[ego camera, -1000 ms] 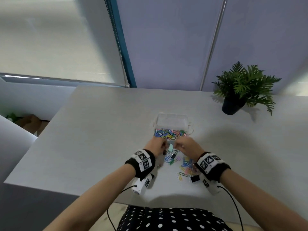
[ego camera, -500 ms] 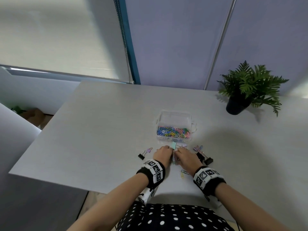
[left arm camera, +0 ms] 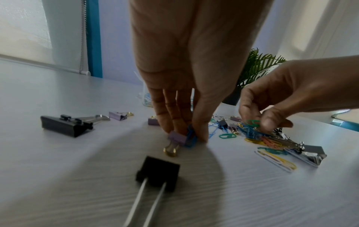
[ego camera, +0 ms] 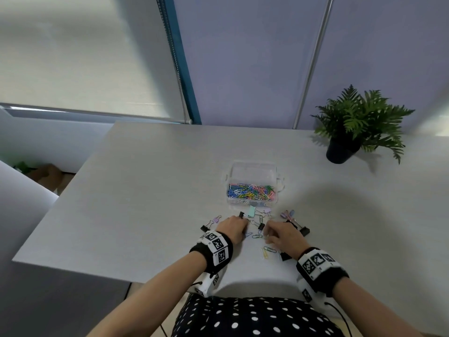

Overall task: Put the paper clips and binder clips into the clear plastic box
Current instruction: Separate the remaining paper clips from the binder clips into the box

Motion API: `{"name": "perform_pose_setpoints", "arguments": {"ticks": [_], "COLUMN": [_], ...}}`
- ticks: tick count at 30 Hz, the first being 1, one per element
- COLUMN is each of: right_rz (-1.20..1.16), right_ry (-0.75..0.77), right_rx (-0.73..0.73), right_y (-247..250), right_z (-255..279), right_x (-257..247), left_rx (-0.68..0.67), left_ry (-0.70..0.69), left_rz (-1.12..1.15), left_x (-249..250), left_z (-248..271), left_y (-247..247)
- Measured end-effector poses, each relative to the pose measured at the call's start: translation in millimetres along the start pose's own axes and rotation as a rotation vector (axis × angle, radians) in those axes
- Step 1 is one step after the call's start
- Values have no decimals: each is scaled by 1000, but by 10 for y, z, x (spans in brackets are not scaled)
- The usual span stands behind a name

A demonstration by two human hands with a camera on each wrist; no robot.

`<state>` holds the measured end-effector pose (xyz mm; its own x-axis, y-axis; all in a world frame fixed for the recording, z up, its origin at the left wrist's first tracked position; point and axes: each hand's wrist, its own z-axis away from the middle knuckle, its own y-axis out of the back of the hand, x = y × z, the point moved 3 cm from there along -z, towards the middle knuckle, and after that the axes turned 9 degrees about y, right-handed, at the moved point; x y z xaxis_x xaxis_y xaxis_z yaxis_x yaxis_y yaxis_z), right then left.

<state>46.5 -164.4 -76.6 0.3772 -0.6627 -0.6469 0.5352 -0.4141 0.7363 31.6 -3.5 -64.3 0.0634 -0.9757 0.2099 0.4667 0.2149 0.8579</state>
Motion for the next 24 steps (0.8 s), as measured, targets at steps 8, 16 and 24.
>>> {"name": "perform_pose_setpoints", "arguments": {"ticks": [8, 16, 24], "right_rz": [282, 99, -343], "right_ry": [69, 68, -21], "right_rx": [-115, -109, 321], "right_y": [-188, -52, 622], "right_z": [148, 1, -615], "right_x": [11, -14, -151], "left_rx": [-35, 20, 136], "left_ry": [11, 72, 139], "left_rz": [293, 667, 721], "left_x": [-129, -245, -277], "left_z": [-62, -132, -442], "left_y": [126, 435, 967]}}
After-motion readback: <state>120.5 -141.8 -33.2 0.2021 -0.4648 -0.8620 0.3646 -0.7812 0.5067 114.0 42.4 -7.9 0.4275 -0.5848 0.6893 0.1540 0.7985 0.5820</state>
